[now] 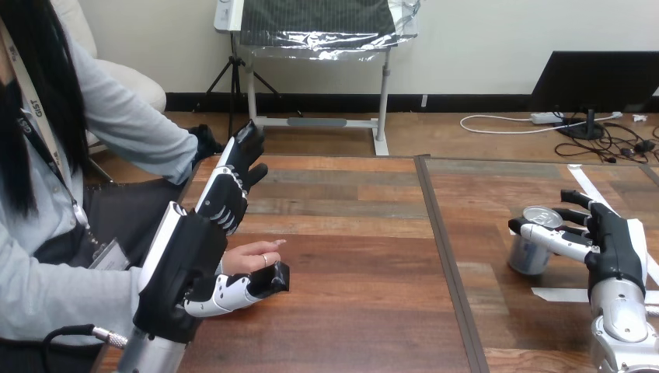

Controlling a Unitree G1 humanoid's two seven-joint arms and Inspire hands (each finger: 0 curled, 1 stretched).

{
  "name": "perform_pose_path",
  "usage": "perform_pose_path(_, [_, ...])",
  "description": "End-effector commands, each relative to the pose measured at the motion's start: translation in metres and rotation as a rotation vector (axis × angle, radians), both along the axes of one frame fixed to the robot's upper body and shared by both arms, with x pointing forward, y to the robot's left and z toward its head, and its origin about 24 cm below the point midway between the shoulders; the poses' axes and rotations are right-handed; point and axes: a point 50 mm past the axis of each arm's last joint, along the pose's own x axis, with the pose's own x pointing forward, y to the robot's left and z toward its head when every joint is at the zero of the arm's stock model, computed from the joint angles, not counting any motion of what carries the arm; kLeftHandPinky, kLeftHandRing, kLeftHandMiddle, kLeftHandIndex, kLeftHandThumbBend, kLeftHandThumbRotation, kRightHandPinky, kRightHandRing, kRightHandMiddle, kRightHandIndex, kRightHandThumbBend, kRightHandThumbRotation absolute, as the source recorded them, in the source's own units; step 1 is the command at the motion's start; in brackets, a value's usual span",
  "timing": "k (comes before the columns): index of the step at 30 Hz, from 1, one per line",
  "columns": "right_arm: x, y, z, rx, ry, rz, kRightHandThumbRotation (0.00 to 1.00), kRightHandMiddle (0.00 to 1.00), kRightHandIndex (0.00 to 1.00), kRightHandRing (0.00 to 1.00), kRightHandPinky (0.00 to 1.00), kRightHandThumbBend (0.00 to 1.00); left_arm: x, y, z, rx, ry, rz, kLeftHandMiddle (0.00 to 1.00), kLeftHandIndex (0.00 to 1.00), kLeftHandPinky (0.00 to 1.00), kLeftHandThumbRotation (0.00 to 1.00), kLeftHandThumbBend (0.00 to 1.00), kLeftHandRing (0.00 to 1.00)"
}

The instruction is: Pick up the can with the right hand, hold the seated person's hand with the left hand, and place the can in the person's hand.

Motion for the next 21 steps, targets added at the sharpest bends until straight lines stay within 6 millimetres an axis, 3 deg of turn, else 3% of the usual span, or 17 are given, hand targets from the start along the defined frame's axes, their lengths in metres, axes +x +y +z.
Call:
perform_pose_path(1, [0.025,-0.0001,0.0338,-0.02,-0.105,0.008,0.01,0.64,0.72,0.57,0.47,0.95,0.0059,-0.0036,0.0144,-0.023,-0.069,-0.007,1.0,0.99,0.96,0.56,1.0,1.0])
perform_pose_path(10, [0.0257,0.0005,0.0346,-0.029,-0.105,0.002,0.0,0.61,0.64,0.56,0.47,0.92,0.0053,-0.004,0.0152,-0.023,-0.073,-0.006,1.0,0.99,0.96,0.57,1.0,0.99])
perform_pose_path(21, [0.0269,0.0025,0.0358,0.01,-0.132,-0.011,0.0,0.55,0.57,0.45,0.36,0.84,0.0052,-0.0039,0.0162,-0.02,-0.081,-0.003,1.0,0.99,0.96,0.57,1.0,1.0])
